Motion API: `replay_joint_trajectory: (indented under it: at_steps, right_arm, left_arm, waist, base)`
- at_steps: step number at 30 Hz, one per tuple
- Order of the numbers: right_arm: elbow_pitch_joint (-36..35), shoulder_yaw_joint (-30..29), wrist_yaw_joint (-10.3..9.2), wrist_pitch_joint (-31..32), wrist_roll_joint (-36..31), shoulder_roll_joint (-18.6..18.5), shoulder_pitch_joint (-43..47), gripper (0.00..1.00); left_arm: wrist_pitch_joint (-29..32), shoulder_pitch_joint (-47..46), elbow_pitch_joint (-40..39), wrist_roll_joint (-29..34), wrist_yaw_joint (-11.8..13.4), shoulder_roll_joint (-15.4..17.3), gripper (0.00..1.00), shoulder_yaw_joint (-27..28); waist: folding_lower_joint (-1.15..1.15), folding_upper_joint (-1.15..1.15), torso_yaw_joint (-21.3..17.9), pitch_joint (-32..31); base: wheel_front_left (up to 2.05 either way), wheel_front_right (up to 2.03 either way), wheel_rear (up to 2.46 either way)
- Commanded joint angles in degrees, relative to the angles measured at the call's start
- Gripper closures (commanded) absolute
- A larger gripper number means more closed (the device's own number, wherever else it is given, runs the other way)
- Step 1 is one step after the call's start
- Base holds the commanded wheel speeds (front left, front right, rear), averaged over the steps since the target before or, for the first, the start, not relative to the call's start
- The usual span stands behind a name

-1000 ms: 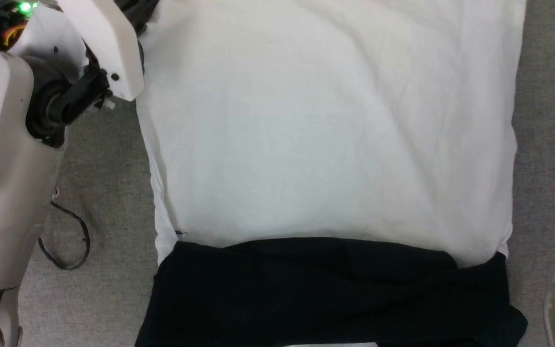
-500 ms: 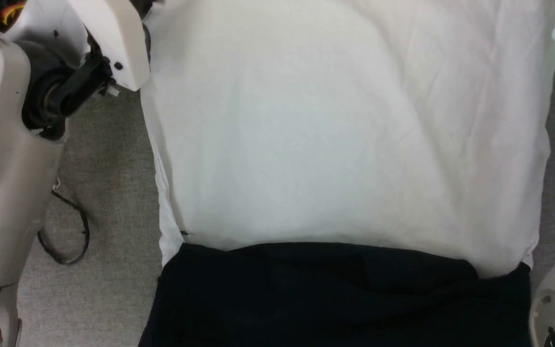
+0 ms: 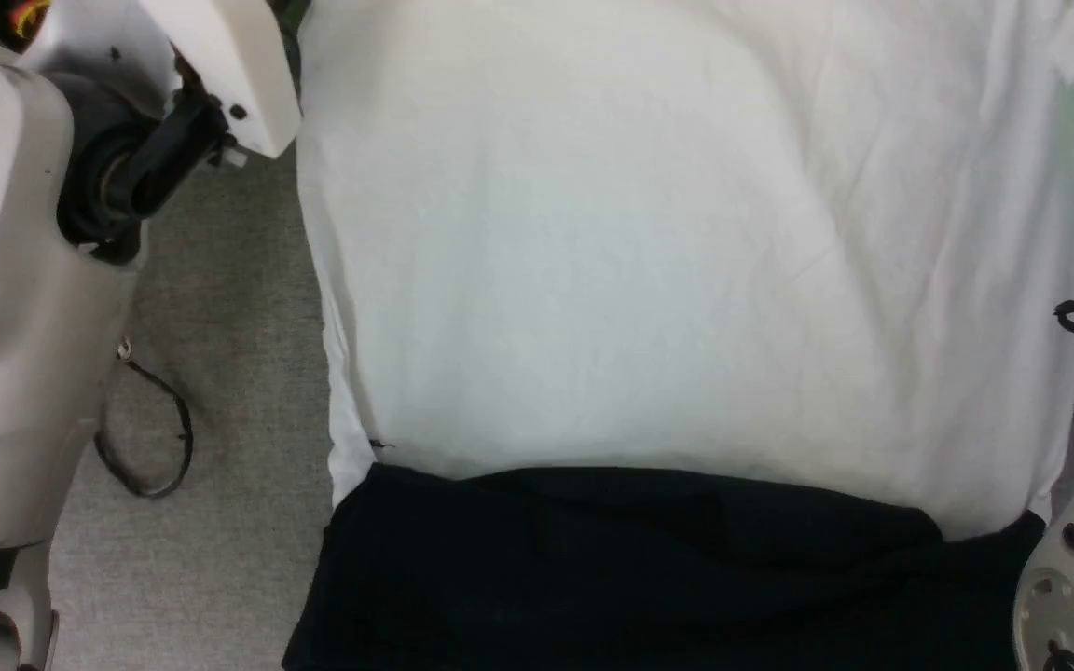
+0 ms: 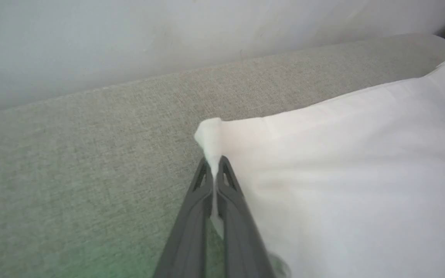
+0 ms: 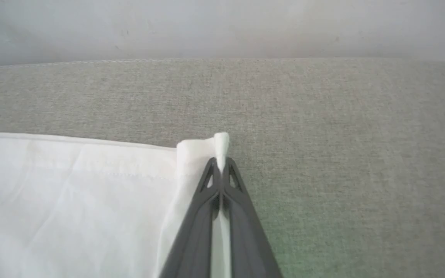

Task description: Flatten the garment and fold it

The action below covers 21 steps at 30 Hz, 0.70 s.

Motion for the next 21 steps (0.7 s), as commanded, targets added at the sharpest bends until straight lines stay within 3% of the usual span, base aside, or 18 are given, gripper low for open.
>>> replay_joint_trajectory:
  at_steps: [1, 21]
  right_arm:
    - [-0.12, 0.95, -0.04, -1.77, 0.74, -0.13, 0.42, 1.00]
    - [3.12, 4.05, -0.04, -12.48, 5.32, -7.46, -1.54, 1.00]
  left_arm:
    - [-1.90, -0.33, 0.82, 0.67, 0.18, 0.12, 1.00, 0.78]
    - [-17.29, -0.69, 5.73, 1.77, -0.96, 2.48, 1.00, 6.37]
  waist:
    - [-0.01, 0.00, 0.23, -1.68]
    - [-0.01, 0.00, 2.81, -14.67]
  base:
    - [0.00, 0.00, 0.00]
    - [0.00, 0.00, 0.00]
